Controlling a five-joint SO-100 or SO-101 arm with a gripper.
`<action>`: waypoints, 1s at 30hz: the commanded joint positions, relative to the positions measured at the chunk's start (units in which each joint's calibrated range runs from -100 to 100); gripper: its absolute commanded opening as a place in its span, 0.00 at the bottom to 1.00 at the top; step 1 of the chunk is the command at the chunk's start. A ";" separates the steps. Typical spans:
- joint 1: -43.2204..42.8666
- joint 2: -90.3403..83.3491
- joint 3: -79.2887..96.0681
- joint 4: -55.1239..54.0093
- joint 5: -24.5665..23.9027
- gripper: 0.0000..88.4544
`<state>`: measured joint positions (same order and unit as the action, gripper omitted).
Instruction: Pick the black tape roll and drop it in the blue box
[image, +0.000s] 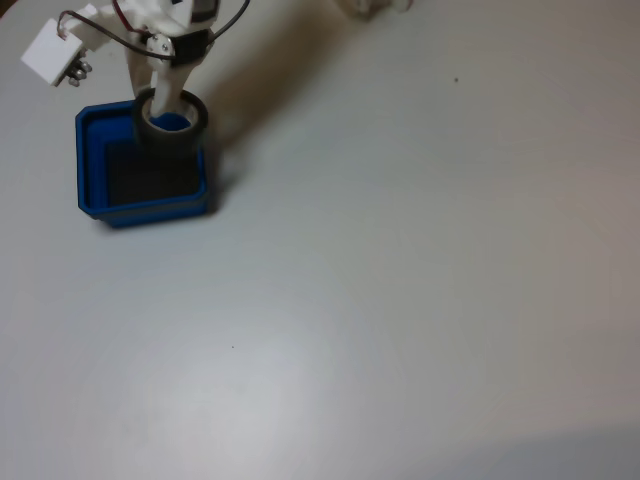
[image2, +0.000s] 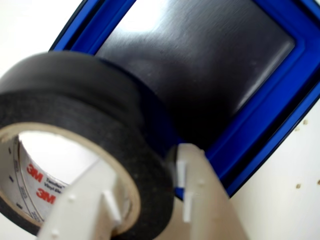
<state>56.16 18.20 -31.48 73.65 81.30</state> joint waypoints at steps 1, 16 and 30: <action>2.41 -3.91 -3.65 -3.02 1.53 0.00; 5.25 5.46 -3.83 -5.49 2.67 0.00; 5.25 10.39 -3.65 -11.76 2.67 0.00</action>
<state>61.11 29.21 -31.48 63.22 83.64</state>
